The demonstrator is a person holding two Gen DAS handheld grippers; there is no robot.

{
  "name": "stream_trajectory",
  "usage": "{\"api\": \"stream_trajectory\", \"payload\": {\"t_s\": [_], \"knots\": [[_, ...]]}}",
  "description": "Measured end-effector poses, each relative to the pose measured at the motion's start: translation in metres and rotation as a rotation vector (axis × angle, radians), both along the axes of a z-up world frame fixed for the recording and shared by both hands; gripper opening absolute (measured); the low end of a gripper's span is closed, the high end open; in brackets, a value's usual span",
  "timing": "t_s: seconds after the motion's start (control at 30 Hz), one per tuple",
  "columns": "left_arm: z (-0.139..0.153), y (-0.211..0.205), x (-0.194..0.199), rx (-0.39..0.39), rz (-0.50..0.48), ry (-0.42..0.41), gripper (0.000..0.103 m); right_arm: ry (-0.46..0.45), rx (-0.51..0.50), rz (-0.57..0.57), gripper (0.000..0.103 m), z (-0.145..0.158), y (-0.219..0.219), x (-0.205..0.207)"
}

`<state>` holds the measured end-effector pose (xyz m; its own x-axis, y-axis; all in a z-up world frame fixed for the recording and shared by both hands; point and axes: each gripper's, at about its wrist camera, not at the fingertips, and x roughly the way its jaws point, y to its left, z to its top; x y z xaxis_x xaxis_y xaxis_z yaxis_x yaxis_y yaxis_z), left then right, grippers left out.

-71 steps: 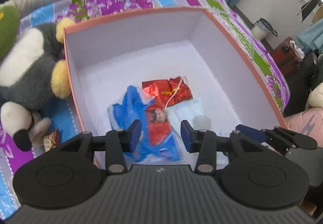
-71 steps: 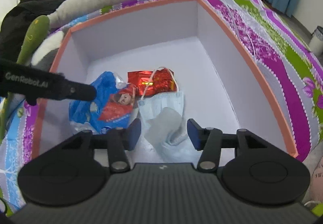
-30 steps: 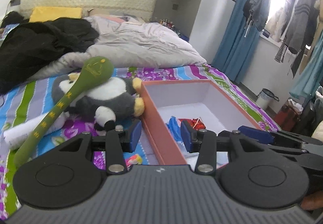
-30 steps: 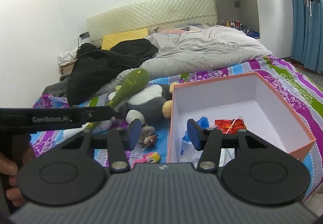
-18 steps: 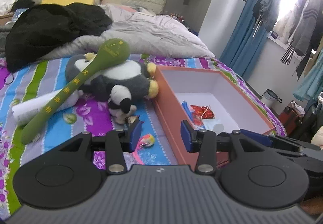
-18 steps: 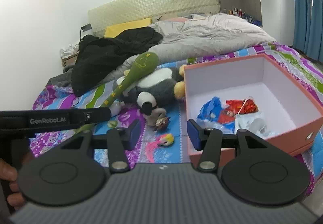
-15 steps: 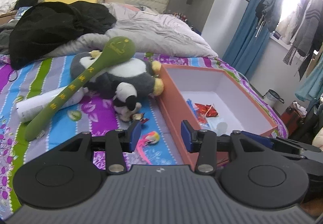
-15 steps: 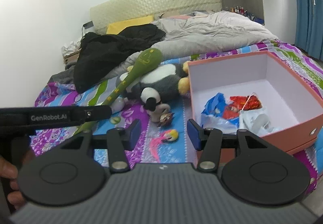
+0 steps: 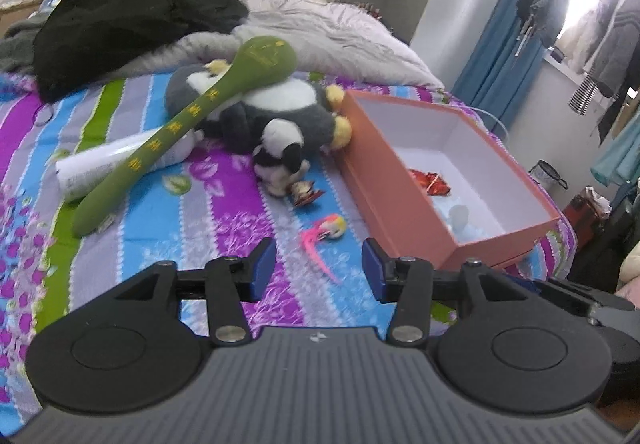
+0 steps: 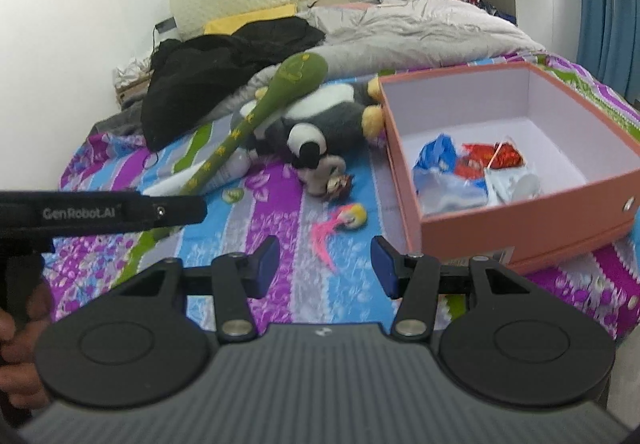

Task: Organize soft objects
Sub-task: 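Move both open grippers back from the box toward the remaining toys, then grasp the small panda plush with the left gripper while the right gripper grasps the pink-feathered ball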

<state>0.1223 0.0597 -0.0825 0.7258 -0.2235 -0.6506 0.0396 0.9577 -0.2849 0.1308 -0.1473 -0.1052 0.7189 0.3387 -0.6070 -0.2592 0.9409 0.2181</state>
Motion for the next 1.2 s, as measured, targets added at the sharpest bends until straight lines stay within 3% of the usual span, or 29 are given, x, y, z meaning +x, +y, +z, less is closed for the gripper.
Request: {"api": "stream_trajectory", "payload": {"t_s": [0.17,0.43,1.2], "knots": [[-0.011,0.009,-0.010,0.042,0.006,0.019,0.061,-0.007,-0.051,0.010,0.053,-0.012,0.020,-0.015],[-0.031,0.025,-0.006,0.012,0.049,0.057,0.064,0.017,-0.082,0.056,0.053,-0.034,0.038,-0.009],[-0.078,0.017,0.097,-0.024,-0.011,0.077,0.063,0.074,-0.067,0.083,0.053,-0.084,0.053,0.065]]}}
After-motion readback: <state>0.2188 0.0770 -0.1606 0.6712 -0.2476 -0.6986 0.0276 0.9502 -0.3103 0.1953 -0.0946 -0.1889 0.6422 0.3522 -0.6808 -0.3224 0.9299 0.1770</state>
